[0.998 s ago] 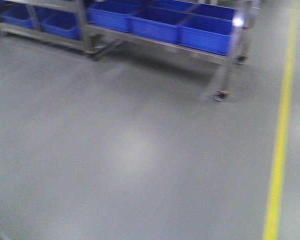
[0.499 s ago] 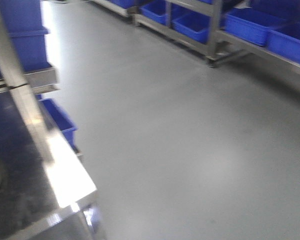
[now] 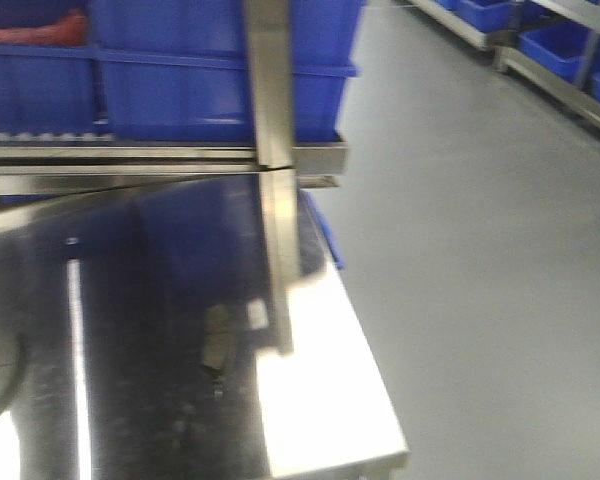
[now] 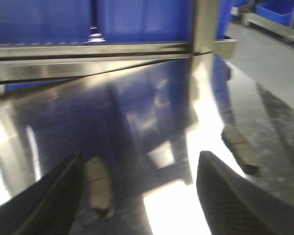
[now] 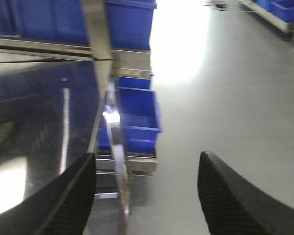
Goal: Move and align brake pads A on conveyor
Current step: 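Turn the base and pull up to the steel table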
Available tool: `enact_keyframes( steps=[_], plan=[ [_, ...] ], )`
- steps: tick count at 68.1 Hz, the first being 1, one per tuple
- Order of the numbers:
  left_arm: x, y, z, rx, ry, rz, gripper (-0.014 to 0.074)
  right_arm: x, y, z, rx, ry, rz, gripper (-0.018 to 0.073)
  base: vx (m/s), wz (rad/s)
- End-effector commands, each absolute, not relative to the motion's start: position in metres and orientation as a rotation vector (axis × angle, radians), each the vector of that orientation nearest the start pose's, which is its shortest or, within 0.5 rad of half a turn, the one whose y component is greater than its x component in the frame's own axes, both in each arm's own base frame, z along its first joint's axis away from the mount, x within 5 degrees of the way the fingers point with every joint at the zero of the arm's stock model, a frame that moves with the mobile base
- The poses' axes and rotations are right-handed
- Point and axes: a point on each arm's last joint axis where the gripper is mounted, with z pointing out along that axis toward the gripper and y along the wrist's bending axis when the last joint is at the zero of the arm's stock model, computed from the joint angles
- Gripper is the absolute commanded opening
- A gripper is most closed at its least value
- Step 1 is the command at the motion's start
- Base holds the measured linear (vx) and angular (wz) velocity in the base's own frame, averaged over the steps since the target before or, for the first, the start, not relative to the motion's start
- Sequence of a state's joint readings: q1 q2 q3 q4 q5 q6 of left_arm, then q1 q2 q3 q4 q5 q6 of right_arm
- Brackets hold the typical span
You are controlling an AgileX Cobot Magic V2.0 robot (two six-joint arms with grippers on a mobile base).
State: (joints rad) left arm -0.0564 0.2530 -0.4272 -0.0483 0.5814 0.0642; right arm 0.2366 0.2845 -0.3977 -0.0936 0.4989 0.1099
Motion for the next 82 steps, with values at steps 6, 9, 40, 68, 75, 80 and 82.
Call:
enact_keyframes(
  steps=[6,9,40,68,75,80,82],
  plan=[
    [0.0607,-0.0060,0.3015,0.086,1.807,-0.055,0.0482,0.0692,0.0124,0.2985,-0.169,1.772,0.135,0.0432,0.10,0.72],
    [0.0607,-0.0060,0.3015,0.086,1.807,-0.055,0.0482,0.0692,0.0124,0.2985,-0.169,1.772,0.135,0.0432,0.08,0.70],
    [0.0607,-0.0060,0.3014,0.086,1.808,-0.055,0.0482,0.0692,0.0124,0.2985,-0.169,1.772,0.135,0.0432,0.05,0.29],
    [0.0607,-0.0060,0.3014,0.086,1.808,-0.055,0.0482,0.0692,0.0124,0.2985,-0.169,1.772,0.135,0.0432,0.03,0.00],
    [0.0607,-0.0060,0.3014,0.086,1.808,-0.055,0.0482,0.0692,0.0124,0.2985,-0.169,1.772,0.135,0.0432,0.00,0.00],
    [0.0607,-0.0060,0.3014,0.086,1.808,-0.055,0.0482,0.0692,0.0124,0.2985,-0.169,1.772,0.135,0.0432,0.00,0.00],
    [0.0607,-0.0060,0.3014,0.086,1.808,-0.055,0.0482,0.0692,0.0124,0.2985,-0.169,1.772,0.135,0.0432,0.00,0.00]
  ],
)
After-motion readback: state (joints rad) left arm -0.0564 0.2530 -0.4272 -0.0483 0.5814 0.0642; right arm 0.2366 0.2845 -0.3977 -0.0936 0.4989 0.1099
